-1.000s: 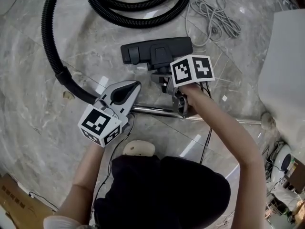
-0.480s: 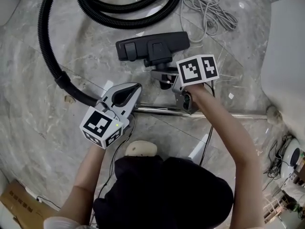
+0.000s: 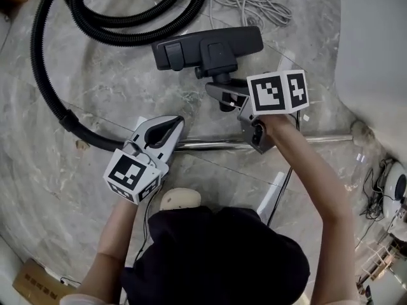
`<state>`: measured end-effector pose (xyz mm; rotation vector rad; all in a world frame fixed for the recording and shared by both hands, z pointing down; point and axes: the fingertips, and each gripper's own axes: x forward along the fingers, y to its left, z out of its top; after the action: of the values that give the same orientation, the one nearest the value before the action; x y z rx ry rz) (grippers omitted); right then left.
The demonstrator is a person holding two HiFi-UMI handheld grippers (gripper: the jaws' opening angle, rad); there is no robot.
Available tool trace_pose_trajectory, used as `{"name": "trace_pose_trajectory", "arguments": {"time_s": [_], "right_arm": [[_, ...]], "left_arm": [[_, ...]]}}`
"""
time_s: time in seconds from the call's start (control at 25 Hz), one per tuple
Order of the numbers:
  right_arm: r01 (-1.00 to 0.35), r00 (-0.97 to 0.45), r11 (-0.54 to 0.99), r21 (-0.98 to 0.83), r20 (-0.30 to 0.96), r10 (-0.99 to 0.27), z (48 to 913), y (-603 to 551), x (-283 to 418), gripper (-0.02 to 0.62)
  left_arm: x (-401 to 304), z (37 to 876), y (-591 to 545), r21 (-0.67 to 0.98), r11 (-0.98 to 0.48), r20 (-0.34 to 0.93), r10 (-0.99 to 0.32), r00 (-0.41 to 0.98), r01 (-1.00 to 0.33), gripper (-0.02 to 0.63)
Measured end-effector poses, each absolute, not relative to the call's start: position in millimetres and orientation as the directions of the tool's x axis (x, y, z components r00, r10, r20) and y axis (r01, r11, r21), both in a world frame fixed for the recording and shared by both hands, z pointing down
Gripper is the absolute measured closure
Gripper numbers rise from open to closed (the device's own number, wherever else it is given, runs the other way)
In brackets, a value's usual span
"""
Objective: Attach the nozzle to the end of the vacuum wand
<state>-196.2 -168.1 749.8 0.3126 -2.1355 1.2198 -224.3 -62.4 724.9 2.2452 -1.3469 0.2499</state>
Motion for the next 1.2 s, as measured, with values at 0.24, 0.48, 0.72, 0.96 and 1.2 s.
{"name": "trace_pose_trajectory", "arguments": {"time_s": [0.24, 0.48, 0.72, 0.96, 1.2], "right_arm": [[-0.563, -0.791, 0.430, -0.706, 0.610, -0.033, 706, -202, -112, 0.396], [-0.618, -0.777, 0.371, -0.693, 0.609, -0.158, 691, -204, -37, 0.396], [-0.672, -0.740, 0.277, -0.687, 0.602, -0.300, 672, -194, 56, 0.396], [-0.703, -0.690, 0.193, -0.684, 0.591, -0.417, 661, -181, 135, 0.396], [-0.752, -0.566, 0.022, -0.659, 0.629, -0.533, 661, -149, 231, 0.396]], "left_arm": [[-167, 703, -84, 0.299, -0.491, 0.384, -0.723, 0.575, -0.818, 0.598], [-127, 706, -94, 0.282, -0.595, 0.376, -0.654, 0.657, -0.753, 0.597], [-64, 693, -105, 0.284, -0.703, 0.332, -0.566, 0.754, -0.652, 0.597], [-8, 690, -111, 0.274, -0.786, 0.316, -0.471, 0.823, -0.555, 0.598], [40, 690, -111, 0.266, -0.851, 0.323, -0.364, 0.873, -0.453, 0.598]]}}
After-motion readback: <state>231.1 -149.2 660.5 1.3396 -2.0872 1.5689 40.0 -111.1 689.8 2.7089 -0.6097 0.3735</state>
